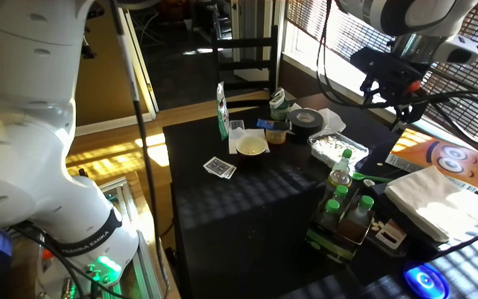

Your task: Pour some of the contents of the clear lunchbox into the ceramic bowl on the left

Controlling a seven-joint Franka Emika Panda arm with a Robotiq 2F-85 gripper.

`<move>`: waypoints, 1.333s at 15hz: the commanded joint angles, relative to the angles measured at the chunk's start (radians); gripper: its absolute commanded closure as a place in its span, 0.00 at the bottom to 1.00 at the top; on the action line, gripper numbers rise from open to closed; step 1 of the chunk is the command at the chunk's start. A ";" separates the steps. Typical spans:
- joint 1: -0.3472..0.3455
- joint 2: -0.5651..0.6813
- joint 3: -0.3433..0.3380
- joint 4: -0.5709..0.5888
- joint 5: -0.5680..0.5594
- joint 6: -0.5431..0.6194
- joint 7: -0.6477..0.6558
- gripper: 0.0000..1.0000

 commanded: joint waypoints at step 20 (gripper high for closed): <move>-0.010 0.543 0.074 0.461 0.000 0.050 -0.021 0.00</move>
